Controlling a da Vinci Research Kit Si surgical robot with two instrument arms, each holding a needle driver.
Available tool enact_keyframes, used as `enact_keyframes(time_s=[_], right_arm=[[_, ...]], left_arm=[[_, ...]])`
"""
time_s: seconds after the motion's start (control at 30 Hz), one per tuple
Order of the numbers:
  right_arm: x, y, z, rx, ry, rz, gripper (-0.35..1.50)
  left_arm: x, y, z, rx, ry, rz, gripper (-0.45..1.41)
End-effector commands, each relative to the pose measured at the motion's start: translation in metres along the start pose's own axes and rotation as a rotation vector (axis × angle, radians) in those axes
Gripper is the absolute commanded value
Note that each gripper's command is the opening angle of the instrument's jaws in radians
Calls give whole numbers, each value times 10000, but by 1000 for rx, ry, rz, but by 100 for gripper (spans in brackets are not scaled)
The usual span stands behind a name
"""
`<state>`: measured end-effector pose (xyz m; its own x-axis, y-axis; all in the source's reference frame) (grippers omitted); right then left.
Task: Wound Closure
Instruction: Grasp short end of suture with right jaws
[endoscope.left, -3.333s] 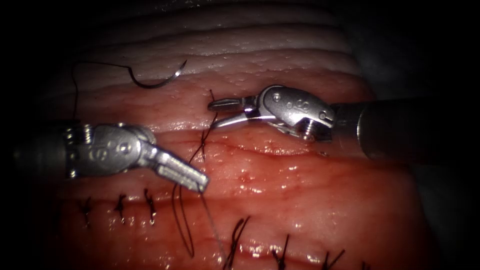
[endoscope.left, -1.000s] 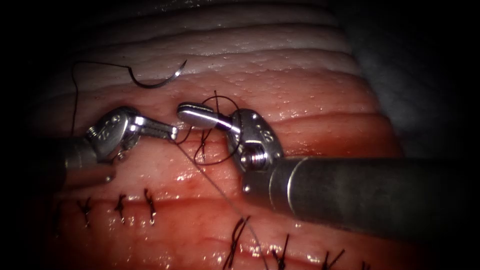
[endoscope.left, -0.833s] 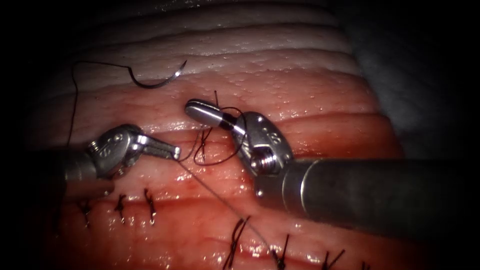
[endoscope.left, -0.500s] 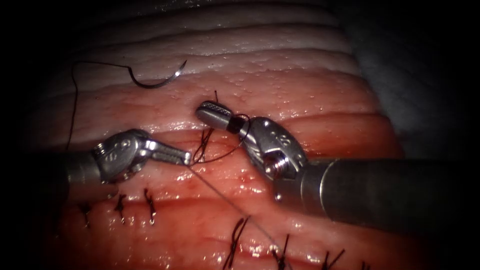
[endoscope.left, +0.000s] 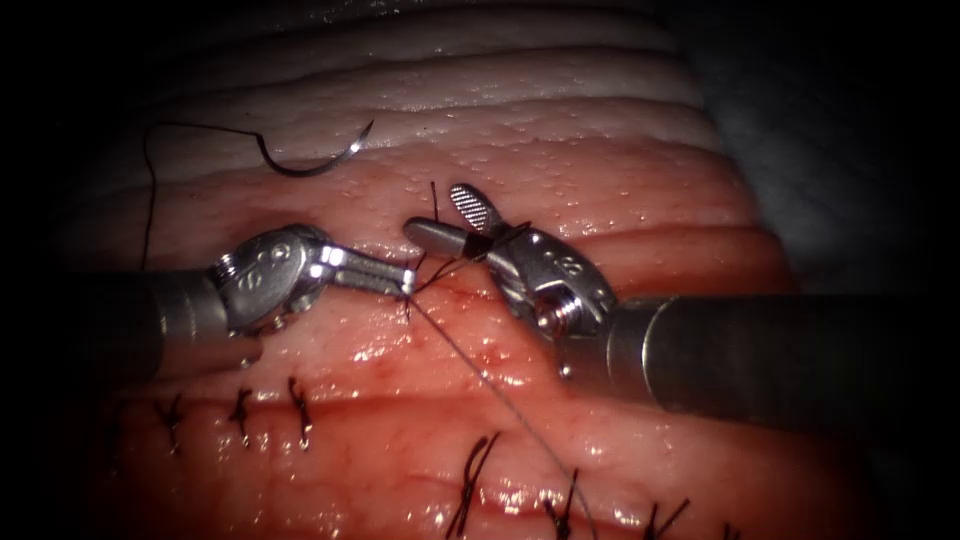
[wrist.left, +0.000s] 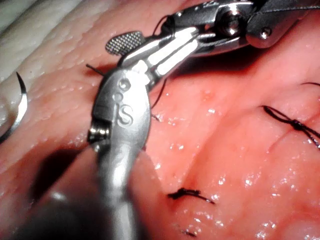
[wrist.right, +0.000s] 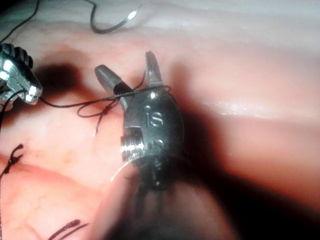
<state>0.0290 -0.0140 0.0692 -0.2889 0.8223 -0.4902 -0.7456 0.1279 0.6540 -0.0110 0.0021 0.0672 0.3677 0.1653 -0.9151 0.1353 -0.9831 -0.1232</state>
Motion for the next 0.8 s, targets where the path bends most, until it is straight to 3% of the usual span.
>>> enact_keyframes(time_s=[0.03, 0.53, 0.6, 0.67, 0.77, 0.8], right_arm=[[-6, 1, 13, 1, -16, 29, 89], [-25, 3, 47, 26, -103, 78, 79], [-25, 2, 47, 26, -103, 80, 71], [-25, 1, 47, 25, -104, 81, 47], [-24, 0, 46, 25, -105, 83, -35], [-23, -1, 46, 24, -99, 85, -35]], left_arm=[[-7, -3, 2, -2, -3, 1, -45], [-15, -2, -2, -5, -15, -12, -45], [-14, -1, -3, -4, -17, -12, -45], [-14, -1, -4, -5, -16, -12, -45], [-13, -1, -5, -2, -19, -13, -45], [-13, -1, -6, -3, -19, -13, -45]])
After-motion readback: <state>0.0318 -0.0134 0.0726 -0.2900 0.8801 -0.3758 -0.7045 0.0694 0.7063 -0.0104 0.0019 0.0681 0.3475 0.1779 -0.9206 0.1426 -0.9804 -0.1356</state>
